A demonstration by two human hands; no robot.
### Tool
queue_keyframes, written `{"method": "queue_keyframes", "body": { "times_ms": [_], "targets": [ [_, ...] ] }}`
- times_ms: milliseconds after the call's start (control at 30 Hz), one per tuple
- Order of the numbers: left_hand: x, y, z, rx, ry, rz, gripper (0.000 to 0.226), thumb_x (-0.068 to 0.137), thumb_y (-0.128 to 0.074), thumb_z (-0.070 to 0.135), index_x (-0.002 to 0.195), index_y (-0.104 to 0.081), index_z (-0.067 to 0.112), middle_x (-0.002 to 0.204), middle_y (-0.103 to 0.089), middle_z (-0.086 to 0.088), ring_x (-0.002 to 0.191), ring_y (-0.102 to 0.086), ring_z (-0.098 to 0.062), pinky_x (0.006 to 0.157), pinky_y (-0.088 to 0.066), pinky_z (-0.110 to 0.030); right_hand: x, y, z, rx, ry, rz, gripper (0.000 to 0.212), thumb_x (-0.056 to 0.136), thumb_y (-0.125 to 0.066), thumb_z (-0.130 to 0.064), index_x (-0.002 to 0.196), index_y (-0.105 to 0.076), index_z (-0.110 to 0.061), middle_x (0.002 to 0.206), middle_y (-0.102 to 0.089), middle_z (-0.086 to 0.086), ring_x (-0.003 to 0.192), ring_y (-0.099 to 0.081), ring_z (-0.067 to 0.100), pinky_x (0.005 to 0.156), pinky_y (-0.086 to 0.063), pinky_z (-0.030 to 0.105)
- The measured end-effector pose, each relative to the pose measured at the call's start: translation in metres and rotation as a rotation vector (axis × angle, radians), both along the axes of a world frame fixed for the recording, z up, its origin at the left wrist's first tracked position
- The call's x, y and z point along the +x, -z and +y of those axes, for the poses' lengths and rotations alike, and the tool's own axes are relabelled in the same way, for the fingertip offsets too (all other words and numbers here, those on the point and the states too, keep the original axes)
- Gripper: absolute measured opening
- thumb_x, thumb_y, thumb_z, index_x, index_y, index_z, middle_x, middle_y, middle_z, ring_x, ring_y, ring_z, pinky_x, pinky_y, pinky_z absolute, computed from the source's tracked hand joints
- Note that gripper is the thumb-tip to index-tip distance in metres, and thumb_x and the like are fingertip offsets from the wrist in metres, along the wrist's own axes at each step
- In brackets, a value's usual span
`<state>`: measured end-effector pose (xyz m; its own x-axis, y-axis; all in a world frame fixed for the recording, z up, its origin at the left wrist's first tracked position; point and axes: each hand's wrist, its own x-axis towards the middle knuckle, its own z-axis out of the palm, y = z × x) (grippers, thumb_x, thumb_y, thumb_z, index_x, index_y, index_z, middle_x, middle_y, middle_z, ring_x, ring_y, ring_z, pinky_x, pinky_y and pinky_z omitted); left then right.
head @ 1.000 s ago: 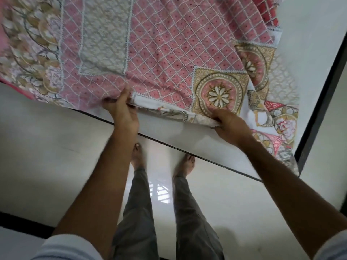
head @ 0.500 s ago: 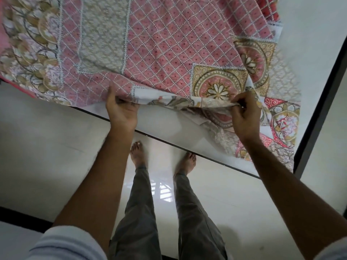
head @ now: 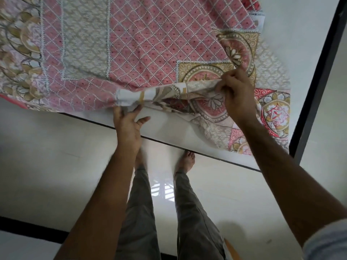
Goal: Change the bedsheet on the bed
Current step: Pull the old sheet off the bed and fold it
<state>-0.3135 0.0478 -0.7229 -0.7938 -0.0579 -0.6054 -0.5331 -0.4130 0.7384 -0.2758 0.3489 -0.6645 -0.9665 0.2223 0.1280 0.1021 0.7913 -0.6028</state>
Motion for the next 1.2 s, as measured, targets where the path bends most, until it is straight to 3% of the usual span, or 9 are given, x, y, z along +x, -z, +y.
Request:
{"method": "queue_keyframes", "body": {
  "times_ms": [200,267,400,500,633,733,900,1000,1200],
  "targets": [
    [-0.048,0.006,-0.015,-1.137,0.801,0.404,0.048,0.087,-0.071,0.022,0.132,-0.054,0.022,0.127,-0.058,-0.013,0.114,-0.059,-0.030,0.092,-0.052,-0.040,-0.018,0.022,-0.001,0.115,-0.112,-0.198,0.034,0.090,-0.045,-0.004,0.109,-0.074,-0.006,0.102,-0.059,0.013,0.095,-0.057,0.029,0.073,-0.049,0.036],
    [-0.055,0.004,-0.027,-1.265,1.002,0.462,0.029,0.087,-0.070,0.026,0.115,-0.063,0.024,0.113,-0.064,-0.008,0.104,-0.065,-0.032,0.085,-0.054,-0.045,-0.008,0.026,-0.013,0.208,-0.225,-0.232,0.028,0.092,-0.052,-0.013,0.112,-0.070,-0.008,0.101,-0.056,0.015,0.092,-0.054,0.029,0.071,-0.048,0.038],
    [-0.046,-0.012,-0.047,-1.343,0.921,0.781,0.009,0.092,-0.069,0.018,0.096,-0.068,0.011,0.098,-0.069,-0.008,0.087,-0.064,-0.027,0.073,-0.052,-0.040,0.029,0.037,-0.033,0.434,-0.358,-0.463,0.043,0.082,-0.069,-0.047,0.114,-0.068,-0.020,0.116,-0.055,0.015,0.104,-0.053,0.036,0.083,-0.045,0.046],
    [-0.023,-0.019,-0.073,-1.397,0.987,0.889,0.012,0.092,-0.072,0.017,0.090,-0.066,0.007,0.091,-0.069,-0.012,0.076,-0.062,-0.028,0.066,-0.051,-0.038,0.052,0.045,-0.052,0.435,-0.388,-0.431,0.035,0.074,-0.080,-0.033,0.104,-0.070,-0.016,0.108,-0.059,0.013,0.099,-0.058,0.035,0.077,-0.046,0.044],
    [0.018,-0.004,-0.115,-1.483,1.281,0.724,0.012,0.084,-0.080,0.013,0.080,-0.069,0.012,0.079,-0.070,-0.006,0.062,-0.065,-0.027,0.062,-0.045,-0.033,0.084,0.046,-0.064,0.369,-0.530,-0.265,0.030,0.081,-0.068,-0.007,0.110,-0.063,-0.011,0.100,-0.058,0.010,0.084,-0.058,0.029,0.065,-0.045,0.038],
    [0.042,0.011,-0.139,-1.371,1.359,0.306,0.004,0.093,-0.070,0.020,0.091,-0.074,0.020,0.091,-0.074,0.002,0.075,-0.068,-0.019,0.070,-0.047,-0.031,0.100,0.054,-0.056,0.423,-0.535,-0.455,0.051,0.071,-0.075,-0.006,0.119,-0.061,-0.015,0.110,-0.061,0.010,0.089,-0.063,0.030,0.068,-0.049,0.040],
    [0.031,0.006,-0.120,-0.681,0.340,-0.145,0.022,0.102,-0.058,0.028,0.119,-0.063,0.016,0.113,-0.072,-0.011,0.089,-0.071,-0.017,0.072,-0.057,-0.030,0.075,0.051,-0.060,0.361,-0.557,-0.516,0.020,0.074,-0.069,-0.011,0.093,-0.064,-0.013,0.088,-0.062,0.007,0.074,-0.064,0.032,0.058,-0.043,0.035],
    [-0.004,0.007,-0.113,-0.240,0.011,-0.273,0.036,0.101,-0.056,0.046,0.129,-0.058,0.023,0.130,-0.062,-0.006,0.111,-0.067,-0.023,0.085,-0.058,-0.044,0.059,0.044,-0.068,0.316,-0.630,-0.502,0.010,0.073,-0.062,-0.017,0.083,-0.060,-0.016,0.079,-0.060,0.003,0.073,-0.062,0.029,0.059,-0.048,0.036],
    [-0.049,0.020,-0.130,-0.122,-0.156,-0.363,0.051,0.091,-0.073,0.041,0.134,-0.062,0.017,0.115,-0.070,-0.005,0.102,-0.069,-0.023,0.081,-0.059,-0.039,0.029,0.004,-0.065,0.675,-1.057,-1.299,0.028,0.096,-0.046,-0.024,0.120,-0.061,-0.027,0.130,-0.057,-0.006,0.129,-0.051,0.020,0.102,-0.042,0.037]
  ]
}}
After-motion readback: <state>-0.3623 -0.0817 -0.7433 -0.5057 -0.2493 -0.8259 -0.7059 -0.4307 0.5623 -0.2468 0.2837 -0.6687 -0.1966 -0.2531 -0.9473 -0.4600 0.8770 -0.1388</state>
